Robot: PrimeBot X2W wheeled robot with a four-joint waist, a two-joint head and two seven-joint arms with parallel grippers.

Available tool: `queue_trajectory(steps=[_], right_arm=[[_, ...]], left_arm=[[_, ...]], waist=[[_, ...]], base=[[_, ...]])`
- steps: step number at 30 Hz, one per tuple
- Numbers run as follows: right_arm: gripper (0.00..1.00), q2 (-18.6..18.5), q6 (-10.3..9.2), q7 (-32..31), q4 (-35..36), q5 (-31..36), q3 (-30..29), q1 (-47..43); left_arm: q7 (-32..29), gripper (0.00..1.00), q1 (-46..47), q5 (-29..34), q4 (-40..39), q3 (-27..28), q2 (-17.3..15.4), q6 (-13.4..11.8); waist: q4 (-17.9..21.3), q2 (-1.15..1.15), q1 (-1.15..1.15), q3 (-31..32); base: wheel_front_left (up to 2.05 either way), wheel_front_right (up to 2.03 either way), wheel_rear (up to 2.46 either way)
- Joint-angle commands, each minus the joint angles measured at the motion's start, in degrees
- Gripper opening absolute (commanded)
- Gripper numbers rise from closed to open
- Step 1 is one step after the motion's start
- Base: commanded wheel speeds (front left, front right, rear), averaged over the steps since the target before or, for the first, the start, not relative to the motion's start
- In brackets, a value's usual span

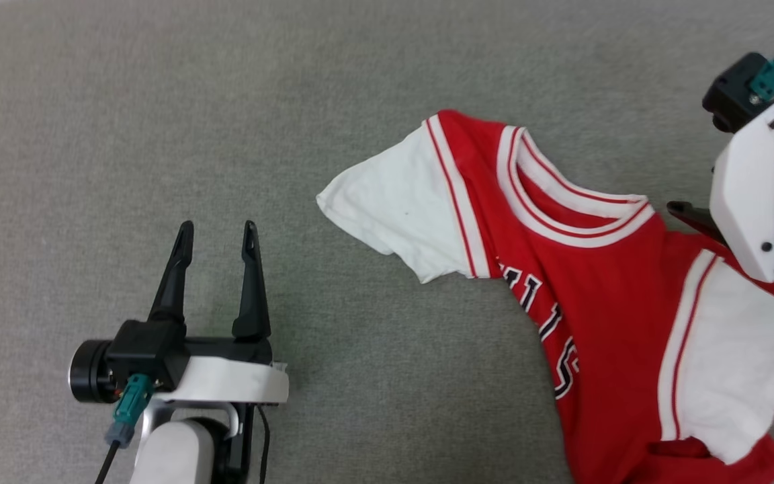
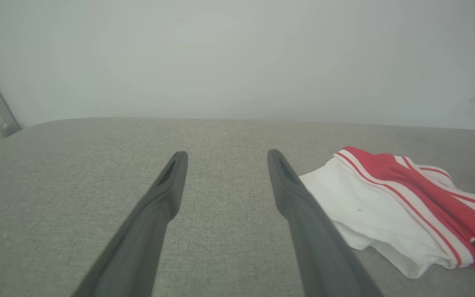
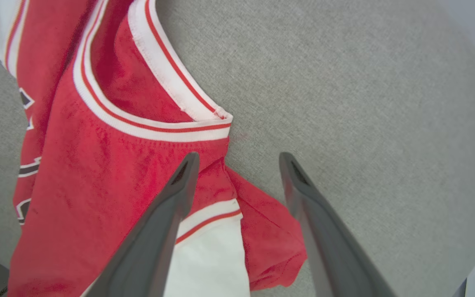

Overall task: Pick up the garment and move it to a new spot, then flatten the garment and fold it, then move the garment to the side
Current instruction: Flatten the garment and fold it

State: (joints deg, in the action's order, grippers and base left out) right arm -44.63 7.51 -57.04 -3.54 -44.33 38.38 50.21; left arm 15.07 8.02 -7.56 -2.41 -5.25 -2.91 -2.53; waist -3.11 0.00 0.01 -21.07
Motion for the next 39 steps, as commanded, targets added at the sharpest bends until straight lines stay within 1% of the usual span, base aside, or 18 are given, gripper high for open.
queue_trajectory(steps=[1,4,6,9,11,12,14,16,19,22,26,29,32,36,39], right_arm=[[1.0,1.1,-0.04,0.2,-2.3,-0.1,1.1,1.6],[1.0,2.2,-0.04,1.1,-6.5,0.5,4.7,3.4],[1.0,2.1,-0.04,1.4,-8.5,0.3,7.7,3.5],[1.0,2.1,-0.02,2.7,-10.4,-0.7,12.9,2.5],[1.0,2.2,-0.01,4.2,-10.9,-1.8,15.1,2.2],[0.0,2.3,-0.01,5.6,-10.9,-2.2,15.7,2.5],[0.0,1.7,-0.02,8.3,-10.6,-3.1,16.1,3.4],[0.0,0.4,-0.03,11.5,-9.4,-3.7,16.0,4.8],[0.0,-2.2,-0.03,15.6,-6.2,-4.2,15.7,6.9],[0.0,-4.9,-0.03,18.2,-2.1,-4.5,15.4,8.1],[0.0,-7.9,-0.04,18.4,2.3,-4.6,14.0,11.3],[0.0,-8.9,-0.03,16.8,3.4,-3.1,13.8,14.9],[0.0,-8.1,-0.04,14.5,2.1,-1.2,14.2,19.8],[0.0,-5.9,-0.04,12.3,-2.7,3.5,17.9,26.4],[0.0,-2.0,-0.03,12.5,-8.8,4.9,19.9,29.7]], left_arm=[[0.1,1.0,1.2,-0.2,-0.1,-0.4,0.1,-0.1],[0.1,1.0,2.5,-0.7,0.1,-0.9,0.0,-0.4],[0.1,1.0,3.3,-0.7,0.2,-1.2,0.1,-0.4],[0.1,1.0,4.0,-0.9,0.5,-1.2,0.0,-0.6],[0.1,1.0,4.1,-0.9,0.6,-1.0,0.1,-0.6],[0.1,1.0,4.1,-0.8,0.8,-0.8,0.1,-0.7],[0.1,1.0,4.0,-0.7,1.1,-0.6,0.0,-0.7],[0.1,1.0,3.7,-0.9,1.3,-0.4,0.0,-0.8],[0.1,1.0,2.7,-1.2,1.4,-0.3,0.0,-1.0],[0.1,1.0,1.6,-1.6,1.2,-0.1,0.0,-1.3],[0.1,1.0,0.7,-1.8,0.8,-0.4,0.0,-1.7],[0.1,1.0,0.9,-2.3,0.5,-0.9,0.0,-1.8],[0.1,1.0,1.7,-2.8,0.3,-1.6,0.0,-1.8],[0.1,1.0,2.8,-3.5,0.3,-2.7,0.0,-1.9],[0.1,1.0,3.7,-4.1,0.4,-3.4,0.1,-2.1]], waist=[[-2.1,0.0,-0.01,-3.1],[-3.1,0.0,-0.01,-5.2],[-3.6,0.0,-0.01,-6.2],[-3.8,0.0,-0.01,-6.9],[-3.6,0.0,-0.01,-6.9],[-3.4,0.0,-0.01,-6.7],[-2.9,0.0,-0.01,-6.0],[-2.4,0.0,-0.01,-4.9],[-1.8,0.0,-0.01,-3.1],[-1.4,0.0,-0.01,-1.6],[-1.1,0.0,-0.01,-0.8],[-1.7,0.0,-0.01,-1.3],[-2.8,0.0,-0.01,-2.4],[-4.7,0.0,-0.01,-4.6],[-5.8,0.0,-0.01,-6.6]], base=[[0.0,0.0,0.0],[0.0,0.0,0.0],[0.0,0.0,0.0],[0.0,0.0,0.0],[0.0,0.0,0.0],[0.0,0.0,0.0],[0.0,0.0,0.0],[0.0,0.0,0.0],[0.0,0.0,0.0],[0.0,0.0,0.0],[0.0,0.0,0.0],[0.0,0.0,0.0],[0.0,0.0,0.0],[0.0,0.0,0.0],[0.0,0.0,0.0]])
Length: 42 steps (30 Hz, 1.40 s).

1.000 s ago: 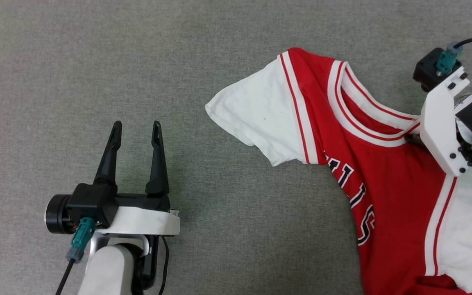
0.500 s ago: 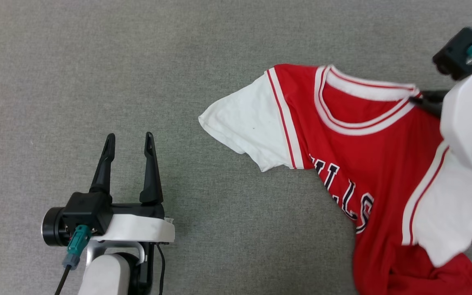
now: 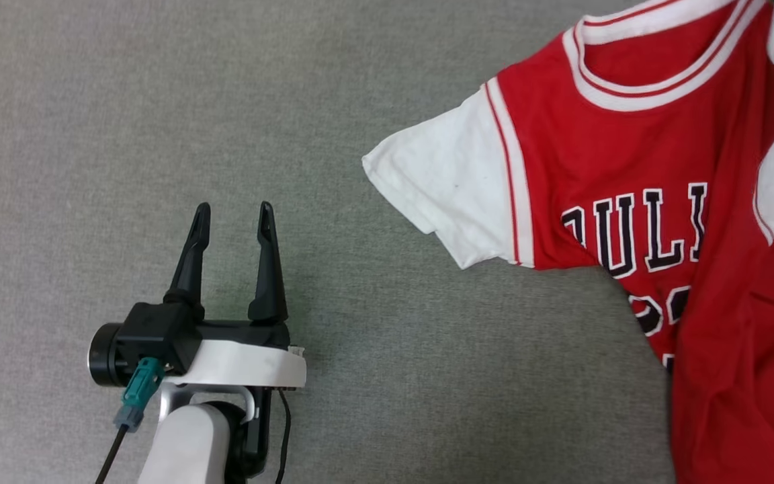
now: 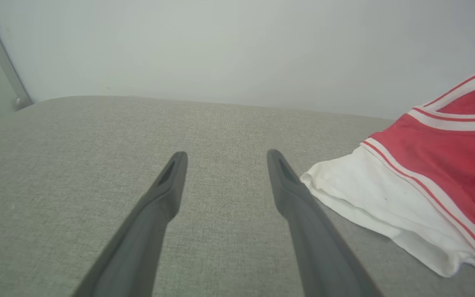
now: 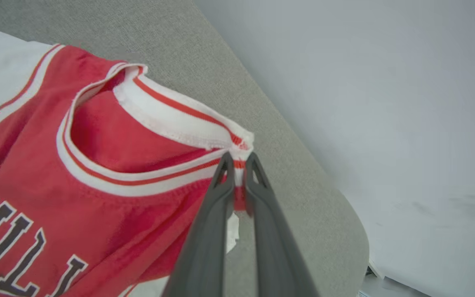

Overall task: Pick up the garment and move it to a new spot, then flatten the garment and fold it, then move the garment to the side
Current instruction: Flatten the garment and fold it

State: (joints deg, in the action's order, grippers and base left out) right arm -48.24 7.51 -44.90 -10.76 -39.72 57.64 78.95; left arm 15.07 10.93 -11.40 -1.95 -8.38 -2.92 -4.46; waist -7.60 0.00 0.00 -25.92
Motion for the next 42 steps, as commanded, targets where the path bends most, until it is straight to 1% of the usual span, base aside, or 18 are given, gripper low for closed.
queue_trajectory(steps=[1,6,8,9,14,16,17,18,19,21,23,27,31,34,36,38,40,42], right_arm=[[0.0,2.8,-0.03,0.8,-3.4,0.5,1.3,1.3],[0.0,9.2,-0.03,4.5,-12.2,-0.8,4.8,-0.4],[0.0,11.0,-0.03,5.9,-14.7,-1.5,7.0,-1.6],[0.0,11.0,-0.03,5.9,-14.7,-1.5,7.0,-1.6],[0.0,13.7,0.05,8.8,-19.4,-3.1,12.7,-4.4],[0.0,14.2,0.05,10.8,-20.9,-3.8,13.4,-4.6],[0.16,14.5,0.05,12.7,-21.3,-3.9,13.4,-4.3],[0.49,14.7,0.04,14.7,-21.6,-4.0,13.2,-3.9],[1.0,14.8,0.04,16.6,-21.7,-4.2,13.0,-3.6],[1.0,14.7,-0.03,21.7,-21.4,-4.6,11.9,-3.0],[1.0,14.3,-0.04,26.7,-21.1,-4.3,10.8,-3.1],[1.0,14.1,-0.04,38.5,-21.2,-2.8,5.9,-5.5],[1.0,14.0,-0.04,48.9,-20.7,-1.0,-0.9,-9.3],[1.0,14.2,-0.04,55.5,-20.1,2.4,-6.9,-13.3],[1.0,15.6,-0.04,58.1,-19.0,4.0,-12.3,-16.6],[1.0,17.1,-0.03,59.3,-16.7,5.9,-17.6,-20.6],[1.0,17.8,-0.05,59.9,-13.2,8.9,-23.6,-24.8],[1.0,19.7,-0.04,60.0,-9.0,11.6,-29.5,-30.1]], left_arm=[[0.1,1.0,1.1,-0.5,0.0,-0.4,0.1,-0.2],[0.1,1.0,2.7,-0.9,0.3,-1.4,0.1,-0.4],[0.1,1.0,3.1,-1.0,0.4,-1.6,0.1,-0.4],[0.1,1.0,3.1,-1.0,0.4,-1.6,0.1,-0.4],[0.1,1.0,3.8,-0.3,0.9,-1.1,0.1,0.0],[0.1,1.0,3.9,0.1,1.2,-0.8,0.1,0.2],[0.1,1.0,4.0,0.4,1.4,-0.6,0.0,0.3],[0.1,1.0,4.1,0.7,1.6,-0.4,0.1,0.5],[0.1,1.0,4.1,1.0,1.7,-0.1,0.0,0.6],[0.1,1.0,4.0,1.7,1.7,0.8,0.0,1.2],[0.1,1.0,4.0,2.0,0.7,2.0,0.0,2.6],[0.1,1.0,4.4,2.6,-1.0,4.8,-1.1,5.1],[0.1,1.0,6.6,3.3,-0.6,6.6,-3.2,7.6],[0.1,1.0,9.5,2.9,0.9,6.9,-5.1,9.1],[-0.1,1.0,11.3,3.1,2.8,6.5,-6.8,9.9],[-1.4,1.0,13.8,2.8,4.4,5.9,-8.3,10.5],[-3.9,1.0,16.2,3.0,5.6,5.1,-10.2,10.9],[-6.6,1.0,18.9,2.2,6.7,4.5,-11.9,11.2]], waist=[[-1.7,0.0,0.0,-2.3],[-3.0,0.0,0.0,-5.1],[-3.2,0.0,0.0,-5.7],[-3.2,0.0,0.0,-5.7],[-2.6,0.0,0.0,-6.1],[-2.0,0.0,0.0,-5.7],[-1.7,0.0,0.0,-5.4],[-1.3,0.0,0.0,-4.9],[-0.9,0.0,0.0,-4.3],[-0.1,0.0,0.0,-2.8],[1.0,0.0,0.0,-1.2],[3.1,0.0,0.0,1.7],[5.0,0.0,0.0,3.7],[6.4,0.0,0.0,4.7],[7.5,0.0,0.0,5.1],[8.6,0.0,0.0,5.4],[9.6,0.0,0.0,5.6],[10.3,0.0,0.0,5.8]], base=[[0.0,0.0,0.0],[0.0,0.0,0.0],[0.0,0.0,0.0],[0.0,0.0,0.0],[0.0,0.0,0.0],[0.0,0.0,0.0],[0.0,0.0,0.0],[0.0,0.0,0.0],[0.0,0.0,0.0],[0.0,0.0,0.0],[0.0,0.0,0.0],[0.0,0.0,0.0],[0.0,0.0,0.0],[0.0,0.0,0.0],[0.0,0.0,0.0],[0.0,0.0,0.0],[0.0,0.0,0.0],[0.0,0.0,0.0]])
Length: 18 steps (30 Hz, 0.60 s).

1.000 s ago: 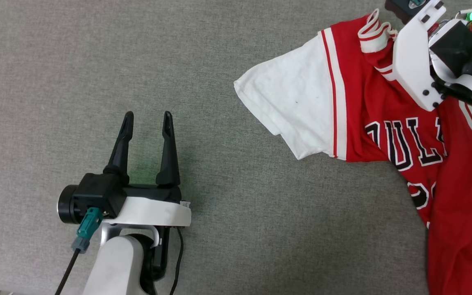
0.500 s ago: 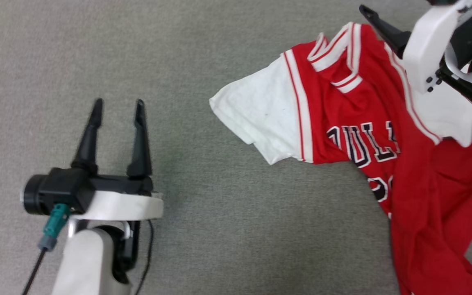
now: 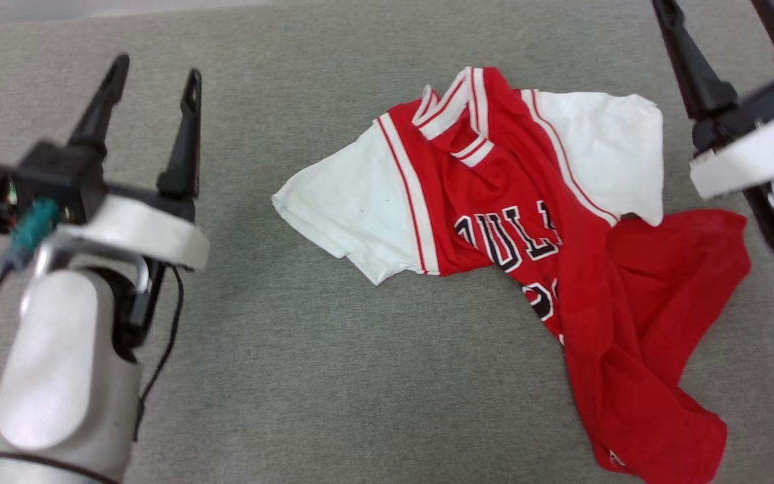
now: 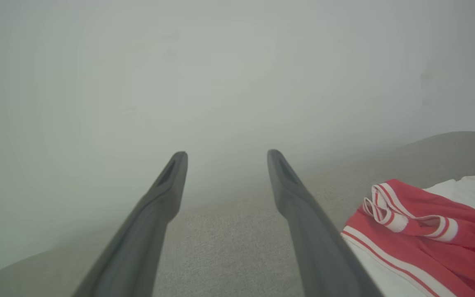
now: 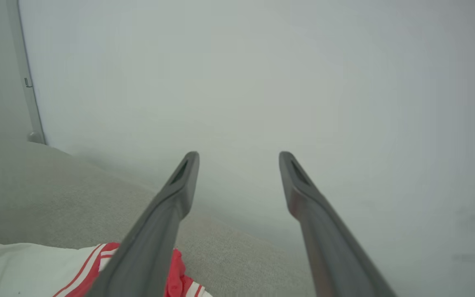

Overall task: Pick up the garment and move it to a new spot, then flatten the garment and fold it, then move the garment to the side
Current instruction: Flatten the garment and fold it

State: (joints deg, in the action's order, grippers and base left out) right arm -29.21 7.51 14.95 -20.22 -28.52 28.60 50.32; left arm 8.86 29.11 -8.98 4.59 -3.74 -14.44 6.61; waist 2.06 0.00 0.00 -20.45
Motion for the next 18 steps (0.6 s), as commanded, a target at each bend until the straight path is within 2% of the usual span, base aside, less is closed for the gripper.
queue_trajectory(steps=[1,5,8,9,10,11,15,18], right_arm=[[1.0,1.6,-0.04,0.2,2.9,1.9,-3.2,-4.1],[1.0,6.1,-0.03,0.2,12.4,6.3,-14.3,-15.9],[1.0,9.3,-0.04,-0.5,18.8,9.0,-19.3,-23.7],[1.0,12.9,-0.04,-3.5,26.4,12.0,-23.3,-31.5],[1.0,13.9,-0.04,-4.4,27.6,12.1,-23.9,-33.3],[1.0,14.2,-0.04,-4.7,28.1,12.2,-24.1,-33.8],[1.0,15.2,-0.03,-4.7,29.3,12.6,-24.5,-34.4],[1.0,15.5,-0.04,-4.6,29.5,13.0,-24.1,-33.7]], left_arm=[[-2.2,1.0,1.9,-0.6,0.8,-0.6,-1.2,0.3],[-11.0,1.0,7.2,-2.9,2.6,-3.8,-4.5,0.7],[-19.1,1.0,11.5,-5.5,3.2,-8.3,-7.9,0.8],[-35.0,1.0,17.9,-14.7,3.9,-17.1,-14.5,0.8],[-41.3,1.0,20.2,-18.9,3.7,-20.2,-16.8,0.8],[-44.2,1.0,21.3,-21.2,3.8,-21.2,-17.4,0.8],[-54.9,1.0,24.7,-28.4,4.7,-25.1,-19.7,0.8],[-60.7,1.0,26.5,-32.3,5.8,-26.9,-20.4,0.8]], waist=[[1.0,0.0,0.0,0.4],[1.7,0.0,0.0,0.3],[2.0,0.0,0.0,0.0],[3.0,0.0,0.0,-1.2],[3.4,0.0,0.0,-1.8],[3.6,0.0,0.0,-2.1],[4.6,0.0,0.0,-3.3],[5.6,0.0,0.0,-4.5]], base=[[0.0,0.0,0.0],[0.0,0.0,0.0],[0.0,0.0,0.0],[0.0,0.0,0.0],[0.0,0.0,0.0],[0.0,0.0,0.0],[0.0,0.0,0.0],[0.0,0.0,0.0]])
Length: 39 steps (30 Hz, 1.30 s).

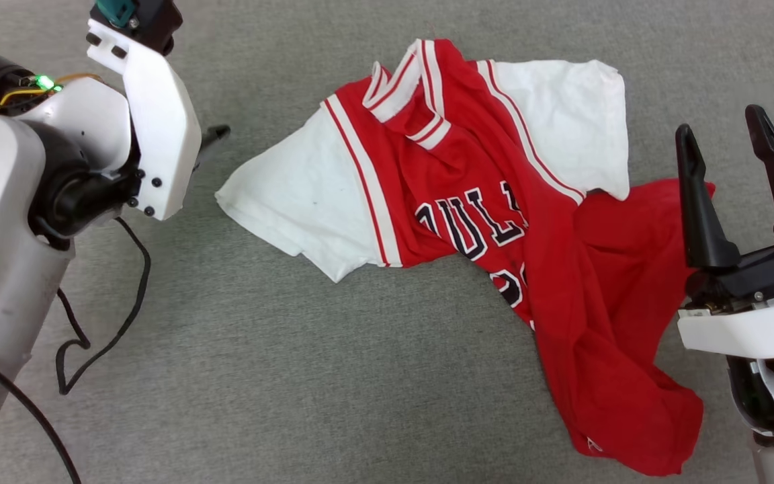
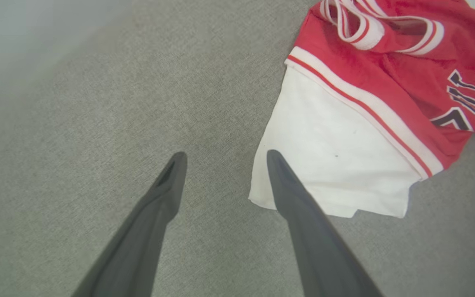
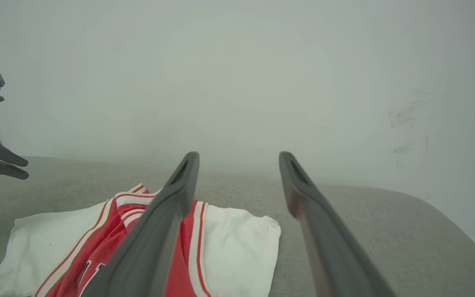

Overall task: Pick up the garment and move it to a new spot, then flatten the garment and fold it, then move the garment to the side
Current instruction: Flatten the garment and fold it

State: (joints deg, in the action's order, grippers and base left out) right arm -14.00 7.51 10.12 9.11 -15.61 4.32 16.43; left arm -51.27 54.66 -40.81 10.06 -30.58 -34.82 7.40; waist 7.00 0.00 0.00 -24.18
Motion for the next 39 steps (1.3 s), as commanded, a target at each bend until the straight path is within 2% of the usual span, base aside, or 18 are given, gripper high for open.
queue_trajectory(steps=[1,9,13,14,15,16,22,26,30,35,39], right_arm=[[1.0,0.2,-0.04,0.2,0.0,0.3,0.4,0.5],[1.0,-1.4,-0.04,-0.1,-1.4,1.0,3.2,4.6],[1.0,-2.2,-0.04,-0.2,-2.6,1.1,4.1,6.3],[1.0,-2.5,-0.04,-0.3,-3.0,1.0,4.1,6.7],[1.0,-2.8,-0.04,-0.3,-3.2,0.9,4.1,7.2],[1.0,-3.1,-0.04,-0.4,-3.5,0.9,3.9,7.8],[1.0,-6.0,-0.04,-0.9,-2.4,2.0,1.9,11.9],[1.0,-10.2,-0.04,-6.4,-1.5,2.3,0.8,17.1],[1.0,-16.0,-0.04,-18.9,-4.3,-1.4,3.1,23.1],[1.0,-23.5,-0.04,-36.7,-9.3,-9.9,9.8,30.5],[1.0,-26.9,-0.04,-50.4,-14.9,-16.4,16.3,36.8]], left_arm=[[-2.0,1.0,1.3,-1.4,0.7,-0.6,0.0,0.0],[-11.1,1.0,2.0,-5.2,4.0,-6.6,-1.4,0.0],[-14.5,1.0,0.6,-6.3,4.1,-11.8,-2.6,0.0],[-14.7,0.64,0.4,-6.5,3.9,-12.8,-3.0,0.0],[-14.4,0.15,0.3,-7.1,3.9,-13.5,-3.1,0.0],[-14.2,0.0,0.4,-7.4,3.8,-14.1,-3.1,0.0],[-9.8,0.0,2.4,-8.9,2.3,-14.2,-4.3,0.0],[-6.5,0.0,3.3,-10.6,0.2,-13.4,-5.5,0.0],[-3.6,0.0,3.2,-11.6,-2.8,-13.2,-7.0,0.0],[-1.2,0.0,2.9,-11.7,-5.9,-13.6,-7.7,0.0],[0.1,0.0,2.9,-11.5,-7.9,-13.7,-7.9,0.0]], waist=[[1.0,0.0,0.0,-1.1],[3.4,0.0,0.0,-4.5],[3.6,0.0,0.0,-5.4],[3.5,0.0,0.0,-5.5],[3.3,0.0,0.0,-5.5],[3.1,0.0,0.0,-5.5],[1.4,0.0,0.0,-4.2],[-0.3,0.0,0.0,-3.0],[-2.2,0.0,0.0,-2.6],[-4.6,0.0,0.0,-3.3],[-5.7,0.0,0.0,-4.5]], base=[[0.0,0.0,0.0],[0.0,0.0,0.0],[0.0,0.0,0.0],[0.0,0.0,0.0],[0.0,0.0,0.0],[0.0,0.0,0.0],[0.0,0.0,0.0],[0.0,0.0,0.0],[0.0,0.0,0.0],[0.0,0.0,0.0],[0.0,0.0,0.0]])
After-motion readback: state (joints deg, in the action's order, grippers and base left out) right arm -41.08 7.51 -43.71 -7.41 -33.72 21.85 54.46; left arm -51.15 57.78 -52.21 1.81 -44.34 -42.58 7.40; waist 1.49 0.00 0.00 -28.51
